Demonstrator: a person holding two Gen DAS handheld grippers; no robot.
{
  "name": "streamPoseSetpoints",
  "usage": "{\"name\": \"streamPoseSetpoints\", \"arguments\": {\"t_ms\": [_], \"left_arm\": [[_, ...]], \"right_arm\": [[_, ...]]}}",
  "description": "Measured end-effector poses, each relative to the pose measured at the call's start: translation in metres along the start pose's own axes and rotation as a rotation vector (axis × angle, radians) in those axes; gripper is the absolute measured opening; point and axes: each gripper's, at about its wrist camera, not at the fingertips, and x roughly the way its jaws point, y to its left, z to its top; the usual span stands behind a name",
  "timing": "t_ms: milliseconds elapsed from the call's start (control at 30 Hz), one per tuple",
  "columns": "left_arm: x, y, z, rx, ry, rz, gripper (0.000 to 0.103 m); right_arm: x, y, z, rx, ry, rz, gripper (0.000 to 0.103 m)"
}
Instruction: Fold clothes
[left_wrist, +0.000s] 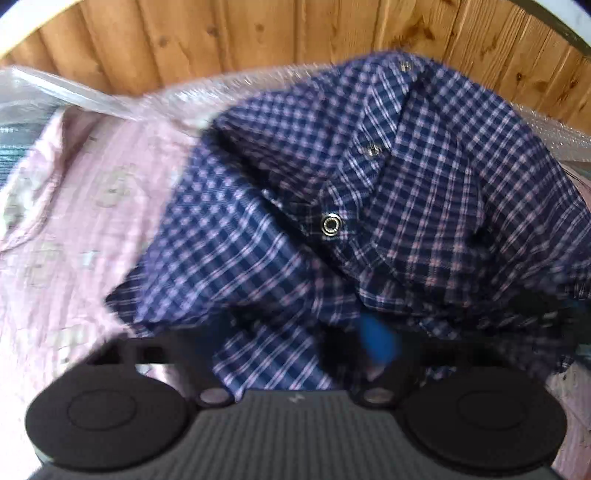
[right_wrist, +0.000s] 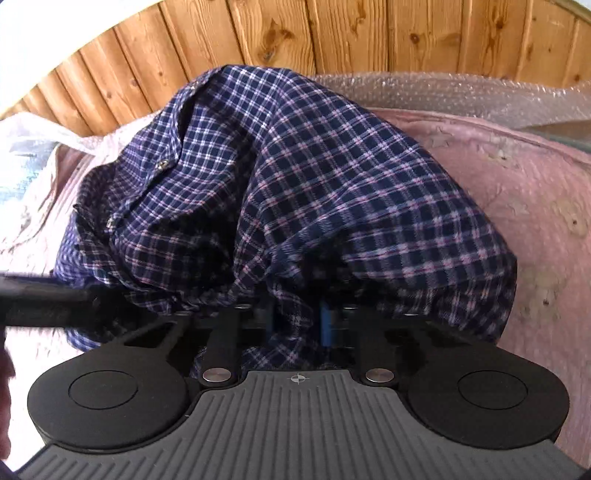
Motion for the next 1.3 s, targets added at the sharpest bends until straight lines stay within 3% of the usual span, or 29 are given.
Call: {"name": "streamPoseSetpoints", "arguments": {"t_ms": [133, 200, 233, 367, 400, 433, 467, 533, 567, 600, 667, 767, 800, 867, 900, 933, 967, 1067, 1133, 1267, 1300], "left_arm": [[-0.041, 0.007, -0.017, 0.023, -0.054, -0.13, 0.001], [-0.062, 0.009, -0.041, 0.062, -0.048, -0.177, 0.001], [-0.067, 0.009, -0.058, 0.094, -0.028, -0.18, 0.001], [-0.05, 0.01, -0.109, 0.194, 0.086, -0.133, 0.003], [-0.056, 0.012, -0.11, 0.2, 0.061, -0.133, 0.008], [-0.064, 0.013, -0.11, 0.203, 0.03, -0.135, 0.016], [-0.072, 0.015, -0.109, 0.206, -0.001, -0.136, 0.024], [-0.091, 0.018, -0.102, 0.215, -0.099, -0.108, 0.071], [-0.101, 0.019, -0.098, 0.218, -0.161, -0.101, 0.079], [-0.105, 0.02, -0.095, 0.212, -0.193, -0.111, 0.087], [-0.113, 0.023, -0.088, 0.197, -0.248, -0.136, 0.087], [-0.1, 0.015, -0.075, 0.158, -0.224, -0.23, 0.098], [-0.089, 0.007, -0.073, 0.18, -0.199, -0.248, 0.094], [-0.065, -0.012, -0.079, 0.252, -0.16, -0.259, 0.051], [-0.055, -0.013, -0.086, 0.249, -0.116, -0.263, 0.009], [-0.045, -0.013, -0.092, 0.24, -0.069, -0.266, 0.005], [-0.053, -0.004, -0.099, 0.217, -0.094, -0.282, 0.005], [-0.095, 0.042, -0.131, 0.136, -0.172, -0.298, 0.005], [-0.127, 0.077, -0.156, 0.079, -0.214, -0.293, 0.005], [-0.132, 0.133, -0.211, 0.002, -0.104, -0.194, 0.005], [-0.13, 0.139, -0.224, 0.004, -0.076, -0.182, 0.005]], "right_arm": [[-0.057, -0.038, -0.007, 0.008, -0.146, -0.116, 0.005], [-0.085, -0.066, -0.021, 0.039, -0.166, -0.178, 0.005], [-0.093, -0.078, -0.03, 0.049, -0.156, -0.207, 0.005], [-0.078, -0.116, -0.08, 0.077, 0.036, -0.293, 0.008], [-0.079, -0.122, -0.088, 0.105, 0.058, -0.316, 0.016], [-0.087, -0.124, -0.093, 0.131, 0.044, -0.334, 0.031], [-0.1, -0.122, -0.094, 0.15, 0.0, -0.346, 0.037], [-0.128, -0.113, -0.093, 0.173, -0.113, -0.362, 0.057], [-0.138, -0.106, -0.091, 0.167, -0.167, -0.36, 0.061], [-0.144, -0.098, -0.088, 0.155, -0.21, -0.356, 0.068], [-0.146, -0.084, -0.081, 0.116, -0.258, -0.309, 0.081], [-0.118, -0.067, -0.068, 0.044, -0.222, -0.271, 0.092], [-0.099, -0.065, -0.064, 0.017, -0.169, -0.283, 0.092], [-0.065, -0.062, -0.057, -0.03, -0.063, -0.289, 0.078], [-0.053, -0.063, -0.058, -0.034, -0.014, -0.248, 0.042], [-0.047, -0.065, -0.06, -0.024, 0.023, -0.203, 0.0], [-0.047, -0.065, -0.063, -0.009, 0.04, -0.178, 0.0], [-0.083, -0.055, -0.079, -0.048, -0.025, -0.142, 0.0], [-0.117, -0.045, -0.095, -0.071, -0.055, -0.061, 0.0], [-0.147, -0.018, -0.147, -0.155, -0.005, 0.038, 0.002], [-0.15, -0.015, -0.155, -0.166, -0.004, 0.028, 0.01]]}}
